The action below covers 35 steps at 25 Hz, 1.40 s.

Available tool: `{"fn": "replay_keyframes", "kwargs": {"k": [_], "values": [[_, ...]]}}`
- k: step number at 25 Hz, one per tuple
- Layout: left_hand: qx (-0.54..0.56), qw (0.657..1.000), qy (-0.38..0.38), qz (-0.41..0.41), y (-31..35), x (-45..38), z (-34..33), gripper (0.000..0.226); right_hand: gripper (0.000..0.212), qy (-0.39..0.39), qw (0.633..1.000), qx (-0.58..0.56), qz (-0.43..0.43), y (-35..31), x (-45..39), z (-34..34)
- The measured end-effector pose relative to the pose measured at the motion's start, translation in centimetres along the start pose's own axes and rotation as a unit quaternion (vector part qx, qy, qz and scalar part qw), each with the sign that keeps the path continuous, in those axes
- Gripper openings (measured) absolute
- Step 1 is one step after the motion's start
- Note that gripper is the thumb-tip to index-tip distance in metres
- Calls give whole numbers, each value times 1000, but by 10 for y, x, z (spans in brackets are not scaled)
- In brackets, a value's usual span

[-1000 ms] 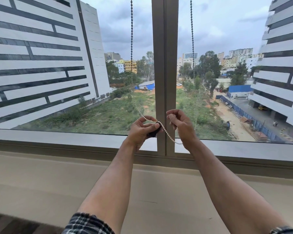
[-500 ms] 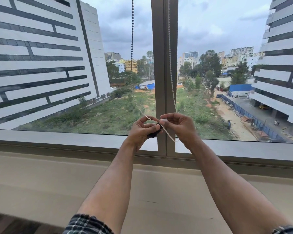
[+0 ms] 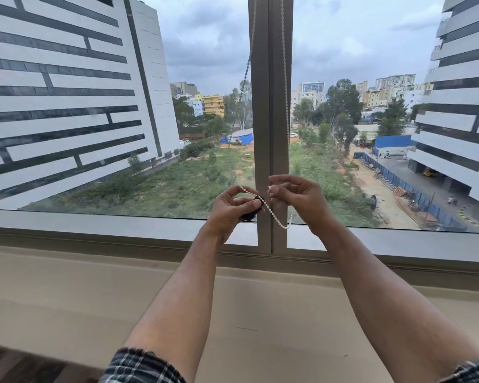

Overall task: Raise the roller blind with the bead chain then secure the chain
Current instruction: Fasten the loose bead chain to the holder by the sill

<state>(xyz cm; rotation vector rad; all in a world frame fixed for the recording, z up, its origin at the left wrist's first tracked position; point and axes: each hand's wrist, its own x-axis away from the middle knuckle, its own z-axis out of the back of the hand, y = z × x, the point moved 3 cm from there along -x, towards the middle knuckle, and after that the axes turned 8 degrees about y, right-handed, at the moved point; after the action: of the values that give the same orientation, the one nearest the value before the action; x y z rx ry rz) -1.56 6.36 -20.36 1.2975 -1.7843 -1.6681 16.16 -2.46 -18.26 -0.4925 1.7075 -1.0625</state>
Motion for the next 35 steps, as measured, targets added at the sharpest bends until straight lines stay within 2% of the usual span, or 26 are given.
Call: {"fn": "replay_keyframes", "kwargs": {"k": [3,7,12,16,21,28,35], "values": [[3,1000,0,-1,0,0,0,25,21,-37,998,47,-12,-4,0,-3],[8,1000,7,-11,0,-1,1,24,34,-92,991,89,-44,-11,-4,-3],[0,1000,10,-21,-1,-2,3,26,24,-116,981,145,-54,-19,-4,-6],[-17,1000,15,-22,-1,-3,3,34,24,-120,980,147,-58,-19,-6,-7],[-19,999,17,-23,-3,-3,3,32,22,-113,983,136,-56,-13,-3,-5],[-6,1000,29,-7,-3,-2,-1,31,18,-95,974,204,21,-10,-8,-9],[-19,1000,-1,-16,6,1,-5,32,16,-79,986,136,-58,-2,-8,-10]]}}
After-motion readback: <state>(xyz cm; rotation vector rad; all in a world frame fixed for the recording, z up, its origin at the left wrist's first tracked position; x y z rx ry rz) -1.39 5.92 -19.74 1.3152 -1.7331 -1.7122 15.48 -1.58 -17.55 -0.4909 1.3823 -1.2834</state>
